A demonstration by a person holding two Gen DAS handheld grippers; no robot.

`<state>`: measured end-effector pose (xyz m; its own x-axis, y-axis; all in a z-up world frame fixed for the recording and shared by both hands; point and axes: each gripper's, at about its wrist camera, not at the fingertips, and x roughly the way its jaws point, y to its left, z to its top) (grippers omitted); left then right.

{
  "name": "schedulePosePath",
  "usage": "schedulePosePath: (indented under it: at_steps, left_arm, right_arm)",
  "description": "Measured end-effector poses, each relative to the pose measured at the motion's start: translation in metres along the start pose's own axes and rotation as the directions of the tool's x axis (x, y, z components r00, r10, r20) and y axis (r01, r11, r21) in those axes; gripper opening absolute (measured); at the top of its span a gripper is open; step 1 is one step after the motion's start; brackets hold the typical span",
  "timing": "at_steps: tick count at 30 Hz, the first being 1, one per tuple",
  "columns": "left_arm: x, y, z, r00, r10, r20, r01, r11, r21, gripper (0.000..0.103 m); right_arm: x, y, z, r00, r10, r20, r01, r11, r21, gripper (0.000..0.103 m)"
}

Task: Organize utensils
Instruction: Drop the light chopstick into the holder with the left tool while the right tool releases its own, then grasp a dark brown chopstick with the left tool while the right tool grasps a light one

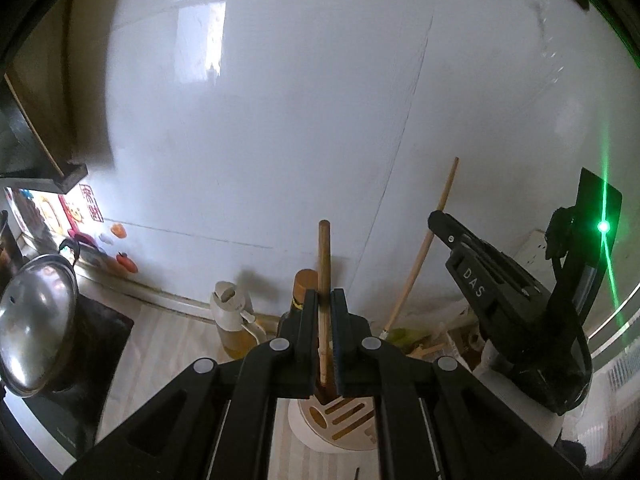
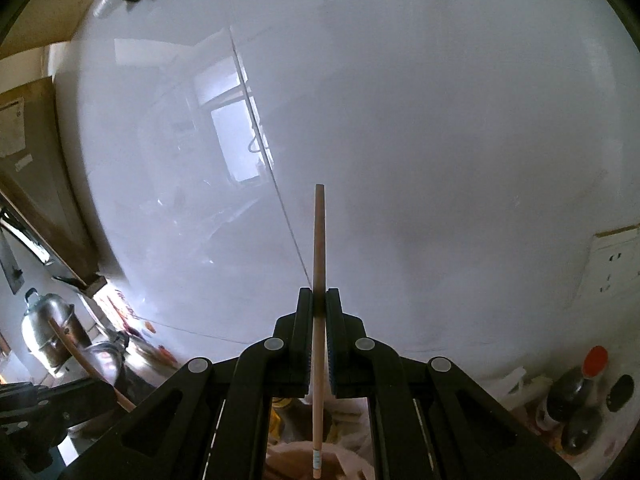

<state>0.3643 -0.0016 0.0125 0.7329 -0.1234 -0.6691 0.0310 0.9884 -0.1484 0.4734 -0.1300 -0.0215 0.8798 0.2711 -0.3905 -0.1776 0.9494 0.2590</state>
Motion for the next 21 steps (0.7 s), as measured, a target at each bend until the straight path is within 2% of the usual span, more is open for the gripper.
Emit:
schedulePosePath:
  at_steps: [7,8,9,10,11,12,13,15,17,19,21]
  left_arm:
    - [0.002,-0.007,-0.001,0.998,0.058,-0.028,-0.058,0.998,0.004,0.012]
    - [0.000,-0.007,-0.001,0.997,0.072,-0.024,-0.072,0.997,0.001,0.020]
    - [-0.003,-0.006,-0.001,0.997,0.080,-0.021,-0.080,0.997,-0.007,0.028]
    - [-0.005,-0.005,0.000,0.996,0.083,-0.020,-0.084,0.996,-0.018,0.052]
    - [-0.010,-0.003,0.000,0.996,0.087,-0.009,-0.087,0.996,-0.028,0.074]
    - [-0.017,-0.001,-0.001,0.995,0.101,0.012,-0.101,0.994,-0.036,0.080]
    - [-0.022,0.000,-0.002,0.993,0.112,0.026,-0.111,0.993,-0.040,0.085]
    - [-0.032,0.003,-0.006,0.992,0.124,0.036,-0.122,0.992,-0.040,0.085]
    - [-0.036,0.008,-0.012,0.990,0.135,0.034,-0.134,0.990,-0.039,0.103]
    - [-0.038,0.012,-0.024,0.988,0.153,0.027,-0.152,0.988,-0.031,0.103]
    - [-0.037,0.016,-0.040,0.985,0.174,0.000,-0.174,0.984,-0.026,0.103]
  right_arm:
    - [0.010,-0.006,-0.013,0.996,0.031,-0.084,-0.031,0.999,-0.007,0.010]
    - [0.008,-0.007,-0.013,0.996,0.027,-0.087,-0.028,1.000,-0.005,0.013]
    - [0.005,-0.009,-0.012,0.996,0.023,-0.086,-0.023,1.000,0.000,0.022]
    - [0.000,-0.011,-0.011,0.996,0.030,-0.081,-0.029,1.000,0.006,0.030]
    - [-0.007,-0.013,-0.010,0.997,0.029,-0.078,-0.028,1.000,0.010,0.032]
    - [-0.014,-0.014,-0.008,0.997,0.026,-0.073,-0.025,1.000,0.016,0.033]
    - [-0.019,-0.015,-0.006,0.997,0.028,-0.070,-0.027,0.999,0.020,0.036]
    - [-0.035,-0.019,-0.003,0.998,0.014,-0.066,-0.012,1.000,0.024,0.045]
    - [-0.052,-0.022,-0.001,0.998,-0.002,-0.063,0.004,0.999,0.035,0.054]
    - [-0.072,-0.029,-0.006,0.997,-0.027,-0.078,0.031,0.998,0.054,0.063]
    - [-0.090,-0.038,-0.018,0.994,-0.047,-0.099,0.056,0.995,0.082,0.063]
